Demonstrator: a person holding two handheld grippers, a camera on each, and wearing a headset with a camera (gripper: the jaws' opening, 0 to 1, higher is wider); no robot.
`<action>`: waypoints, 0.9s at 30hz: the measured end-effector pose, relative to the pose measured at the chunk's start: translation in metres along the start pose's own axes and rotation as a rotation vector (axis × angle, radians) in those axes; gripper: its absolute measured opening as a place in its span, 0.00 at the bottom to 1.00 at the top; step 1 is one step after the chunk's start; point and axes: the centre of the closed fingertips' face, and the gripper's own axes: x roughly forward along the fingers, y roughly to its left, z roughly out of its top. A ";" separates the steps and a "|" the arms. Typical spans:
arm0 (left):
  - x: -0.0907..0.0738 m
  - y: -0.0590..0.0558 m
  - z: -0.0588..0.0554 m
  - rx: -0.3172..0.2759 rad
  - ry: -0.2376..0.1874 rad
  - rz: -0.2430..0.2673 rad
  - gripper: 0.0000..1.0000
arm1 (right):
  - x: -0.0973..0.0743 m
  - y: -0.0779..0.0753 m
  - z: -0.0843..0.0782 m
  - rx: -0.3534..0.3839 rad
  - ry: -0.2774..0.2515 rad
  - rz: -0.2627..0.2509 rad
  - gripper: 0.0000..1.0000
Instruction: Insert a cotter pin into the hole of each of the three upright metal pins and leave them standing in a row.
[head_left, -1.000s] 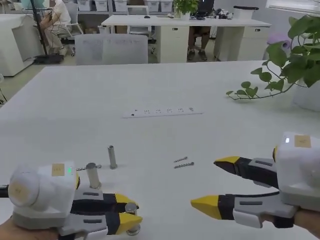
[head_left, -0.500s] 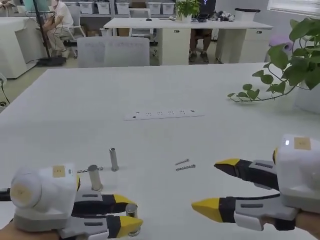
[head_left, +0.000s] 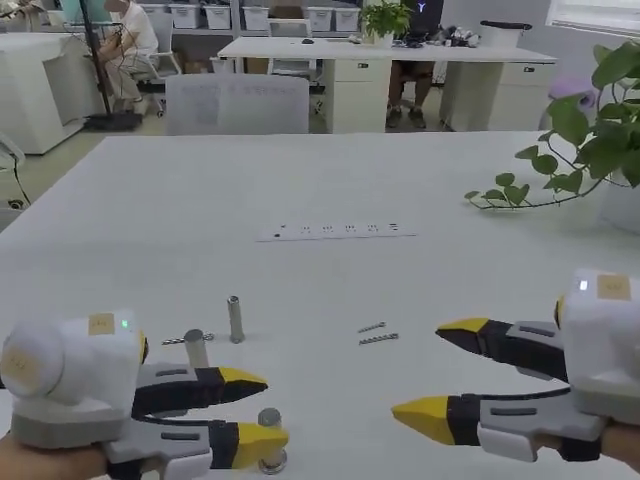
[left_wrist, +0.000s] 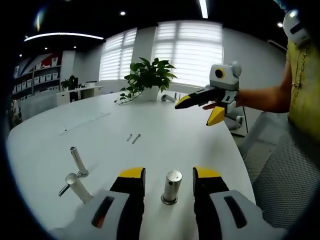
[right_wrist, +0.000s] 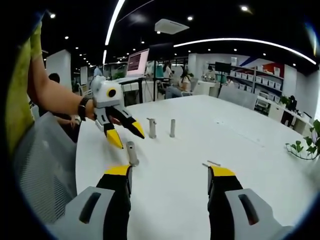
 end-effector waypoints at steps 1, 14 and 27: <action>-0.002 0.000 0.004 -0.007 -0.012 0.001 0.40 | 0.000 -0.001 -0.001 -0.004 0.005 0.000 0.63; -0.014 -0.011 0.014 -0.015 -0.031 0.029 0.59 | 0.002 -0.017 -0.003 -0.053 0.056 0.013 0.61; -0.030 -0.021 0.020 -0.031 -0.044 0.067 0.57 | 0.019 -0.054 -0.004 -0.100 0.144 0.055 0.50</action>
